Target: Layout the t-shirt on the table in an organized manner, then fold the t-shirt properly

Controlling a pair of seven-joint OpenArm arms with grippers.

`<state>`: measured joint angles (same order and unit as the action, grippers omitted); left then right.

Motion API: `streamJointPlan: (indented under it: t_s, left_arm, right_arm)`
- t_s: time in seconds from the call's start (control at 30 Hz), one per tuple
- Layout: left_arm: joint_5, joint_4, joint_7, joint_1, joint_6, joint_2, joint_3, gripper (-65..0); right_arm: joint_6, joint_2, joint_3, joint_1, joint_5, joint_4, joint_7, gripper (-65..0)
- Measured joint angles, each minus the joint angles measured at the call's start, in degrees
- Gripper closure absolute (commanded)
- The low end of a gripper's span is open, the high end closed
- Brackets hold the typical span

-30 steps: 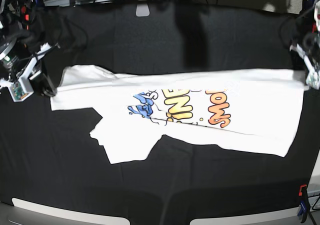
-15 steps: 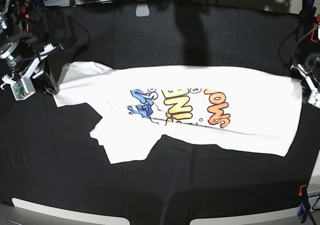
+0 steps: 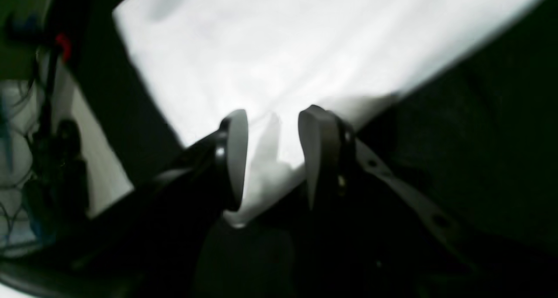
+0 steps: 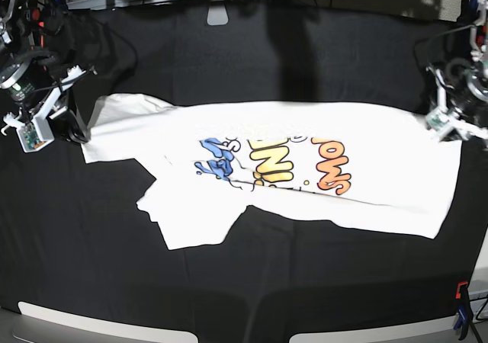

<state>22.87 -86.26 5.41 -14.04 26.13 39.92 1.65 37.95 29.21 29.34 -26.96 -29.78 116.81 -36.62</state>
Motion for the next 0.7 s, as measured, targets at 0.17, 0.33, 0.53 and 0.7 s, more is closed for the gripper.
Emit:
streamJointPlan:
  t_s: [0.17,0.33,0.53,0.7]
  left_arm:
    - [6.0,8.1,-0.7,6.6,-4.9,2.1,-7.5,-20.4]
    - [6.0,12.3,-0.7,12.0,-5.1,2.9,-11.4,-20.4]
    - [5.9,15.6,-4.9,14.5,-5.4,3.0,-13.0,-20.2]
    - [2.2,16.6,-4.5,15.0,-6.0,3.2,-13.3,-20.3]
  right_arm:
    - [0.0,0.0,0.0,0.0,0.0,0.0,-0.1,0.0]
    - [0.0,0.0,0.0,0.0,0.0,0.0,-0.1,0.0]
    - [0.0,0.0,0.0,0.0,0.0,0.0,-0.3,0.0]
    - [0.0,0.0,0.0,0.0,0.0,0.0,-0.3,0.0]
